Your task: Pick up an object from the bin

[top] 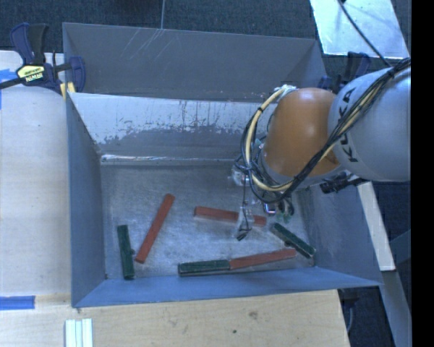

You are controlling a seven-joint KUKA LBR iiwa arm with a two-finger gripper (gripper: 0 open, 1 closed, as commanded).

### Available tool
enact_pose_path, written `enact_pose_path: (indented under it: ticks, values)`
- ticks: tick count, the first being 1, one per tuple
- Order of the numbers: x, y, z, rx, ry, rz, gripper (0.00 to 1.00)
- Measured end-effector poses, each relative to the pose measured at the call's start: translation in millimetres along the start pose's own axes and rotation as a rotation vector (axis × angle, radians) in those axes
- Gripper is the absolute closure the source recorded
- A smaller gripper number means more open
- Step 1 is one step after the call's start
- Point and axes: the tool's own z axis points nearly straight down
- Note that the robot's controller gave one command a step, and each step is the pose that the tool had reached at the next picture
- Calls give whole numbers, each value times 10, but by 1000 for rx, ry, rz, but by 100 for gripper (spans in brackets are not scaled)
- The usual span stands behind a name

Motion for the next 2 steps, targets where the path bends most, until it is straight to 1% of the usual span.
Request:
enact_pose_path:
  ticks: [1, 2]
  values:
    - [0, 275, -21, -1, 0, 124, 0]
    - [77, 229, 330, 2, 7, 234, 0]
